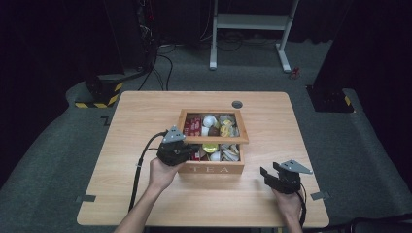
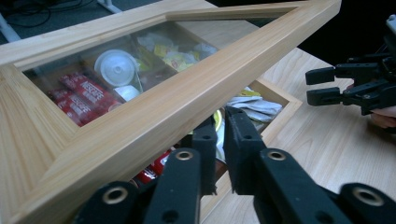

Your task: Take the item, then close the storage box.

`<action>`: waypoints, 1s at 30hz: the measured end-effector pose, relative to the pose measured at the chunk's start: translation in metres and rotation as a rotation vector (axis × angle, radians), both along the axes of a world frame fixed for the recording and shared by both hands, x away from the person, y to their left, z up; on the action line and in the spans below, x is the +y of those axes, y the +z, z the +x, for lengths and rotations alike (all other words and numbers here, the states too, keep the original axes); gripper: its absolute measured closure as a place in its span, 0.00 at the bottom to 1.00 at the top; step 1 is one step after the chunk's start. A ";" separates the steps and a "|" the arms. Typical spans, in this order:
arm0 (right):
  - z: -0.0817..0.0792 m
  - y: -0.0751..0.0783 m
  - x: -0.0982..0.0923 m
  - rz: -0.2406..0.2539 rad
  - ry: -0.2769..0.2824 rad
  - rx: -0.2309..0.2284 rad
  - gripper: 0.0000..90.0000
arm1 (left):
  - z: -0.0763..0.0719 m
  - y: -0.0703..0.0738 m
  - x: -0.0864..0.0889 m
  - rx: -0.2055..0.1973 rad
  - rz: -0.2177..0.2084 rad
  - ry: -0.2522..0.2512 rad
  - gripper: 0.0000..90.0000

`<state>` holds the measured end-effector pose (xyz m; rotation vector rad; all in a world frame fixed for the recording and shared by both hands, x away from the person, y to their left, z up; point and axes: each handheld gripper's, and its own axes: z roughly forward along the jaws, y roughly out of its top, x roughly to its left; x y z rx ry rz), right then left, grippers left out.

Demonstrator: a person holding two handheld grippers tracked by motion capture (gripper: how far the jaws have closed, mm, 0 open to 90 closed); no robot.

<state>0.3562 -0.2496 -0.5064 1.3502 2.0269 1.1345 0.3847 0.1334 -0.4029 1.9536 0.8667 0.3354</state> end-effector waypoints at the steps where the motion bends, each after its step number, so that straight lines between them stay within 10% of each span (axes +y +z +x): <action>1: 0.000 0.003 0.002 0.018 0.003 -0.018 0.45 | 0.000 0.001 0.000 -0.005 -0.003 0.002 0.88; 30: 0.010 0.049 0.062 0.068 0.213 -0.077 0.40 | 0.012 0.019 -0.001 -0.028 -0.017 0.010 0.81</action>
